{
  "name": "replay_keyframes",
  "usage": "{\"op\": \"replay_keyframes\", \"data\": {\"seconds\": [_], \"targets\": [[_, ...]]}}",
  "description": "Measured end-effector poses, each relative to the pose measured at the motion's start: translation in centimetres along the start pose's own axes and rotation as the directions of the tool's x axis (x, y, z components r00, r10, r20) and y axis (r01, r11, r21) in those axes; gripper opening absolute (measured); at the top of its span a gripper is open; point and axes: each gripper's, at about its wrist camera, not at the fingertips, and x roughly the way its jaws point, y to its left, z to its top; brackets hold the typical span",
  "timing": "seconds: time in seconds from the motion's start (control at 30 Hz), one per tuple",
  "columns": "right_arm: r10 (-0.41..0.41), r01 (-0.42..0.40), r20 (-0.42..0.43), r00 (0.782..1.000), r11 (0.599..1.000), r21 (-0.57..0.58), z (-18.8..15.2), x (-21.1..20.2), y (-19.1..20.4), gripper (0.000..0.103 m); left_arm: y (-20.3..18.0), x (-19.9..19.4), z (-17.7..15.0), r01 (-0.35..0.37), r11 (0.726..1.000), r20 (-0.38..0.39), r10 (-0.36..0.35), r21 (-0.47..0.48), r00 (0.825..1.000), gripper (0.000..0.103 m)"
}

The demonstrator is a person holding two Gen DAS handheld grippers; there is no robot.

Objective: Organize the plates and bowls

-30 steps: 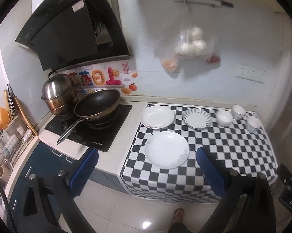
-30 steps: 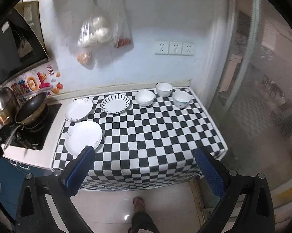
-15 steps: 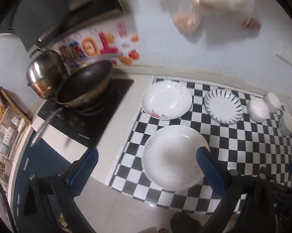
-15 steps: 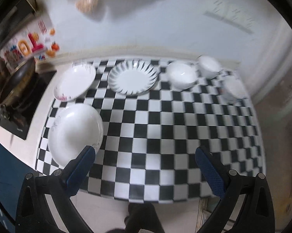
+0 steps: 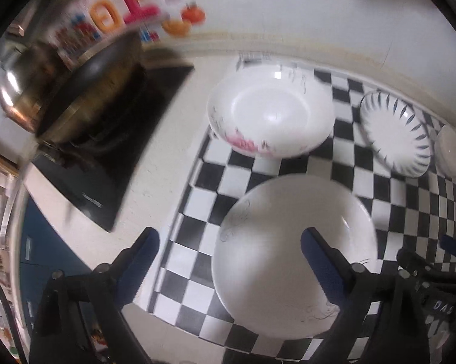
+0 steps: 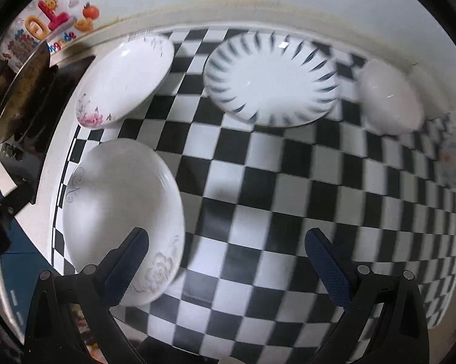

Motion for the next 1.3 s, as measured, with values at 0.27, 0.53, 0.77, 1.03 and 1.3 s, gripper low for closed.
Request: {"op": "replay_keyframes", "data": {"seconds": [0.27,0.53,0.77,1.03,1.3], "targets": [[0.150,-0.130,-0.150,0.977,0.982,0.140,0.6,5.8,-0.7,0.103,3.4,8.6,0.0,0.101,0.995,-0.233,-0.097,0.003,0.968,0.056],[0.190,-0.150,-0.199,0.961,0.968,0.200,-0.3,7.9,0.3,0.066,4.0,11.8,0.0,0.296,0.954,-0.308,-0.292,-0.034,0.905,0.042],[0.189,-0.149,-0.201,0.961,0.969,0.198,0.1,8.3,2.5,0.025,1.7,12.1,1.3,0.360,0.933,-0.303,-0.336,0.024,0.892,0.031],[0.185,-0.149,-0.167,0.969,0.967,0.204,-0.8,7.1,1.8,0.025,-0.3,9.6,1.8,0.355,0.932,-0.281,-0.323,0.069,0.904,0.030],[0.195,-0.166,-0.112,0.974,0.960,0.223,-2.0,3.5,-1.4,0.023,-5.1,5.8,1.0,0.355,0.928,-0.246,-0.320,0.115,0.915,0.030]]}}
